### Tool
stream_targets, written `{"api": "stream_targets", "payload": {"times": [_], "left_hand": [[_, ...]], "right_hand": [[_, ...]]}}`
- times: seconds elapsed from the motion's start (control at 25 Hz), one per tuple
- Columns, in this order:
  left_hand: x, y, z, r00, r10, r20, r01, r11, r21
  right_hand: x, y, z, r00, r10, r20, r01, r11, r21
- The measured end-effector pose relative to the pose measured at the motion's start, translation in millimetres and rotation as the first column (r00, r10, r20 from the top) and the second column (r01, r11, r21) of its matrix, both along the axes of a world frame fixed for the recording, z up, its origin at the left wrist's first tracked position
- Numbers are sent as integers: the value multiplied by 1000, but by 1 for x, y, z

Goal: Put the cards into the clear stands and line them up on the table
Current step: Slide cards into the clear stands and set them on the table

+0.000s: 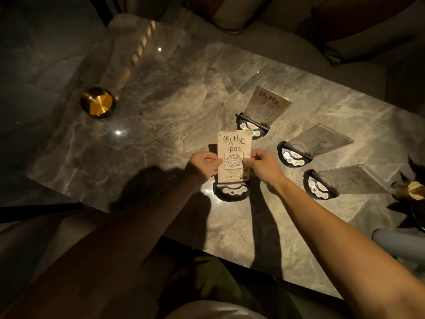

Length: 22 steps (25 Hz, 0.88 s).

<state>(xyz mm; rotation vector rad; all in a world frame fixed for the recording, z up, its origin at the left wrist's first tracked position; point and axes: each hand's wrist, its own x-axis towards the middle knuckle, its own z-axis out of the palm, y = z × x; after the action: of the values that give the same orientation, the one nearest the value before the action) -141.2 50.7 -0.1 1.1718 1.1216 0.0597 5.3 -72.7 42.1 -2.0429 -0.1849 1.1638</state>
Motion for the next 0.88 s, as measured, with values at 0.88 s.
{"api": "stream_targets", "payload": {"times": [0.88], "left_hand": [[77, -23, 34, 968, -243, 60, 206, 910, 360]], "right_hand": [[35, -74, -3, 957, -210, 201, 174, 967, 184]]}}
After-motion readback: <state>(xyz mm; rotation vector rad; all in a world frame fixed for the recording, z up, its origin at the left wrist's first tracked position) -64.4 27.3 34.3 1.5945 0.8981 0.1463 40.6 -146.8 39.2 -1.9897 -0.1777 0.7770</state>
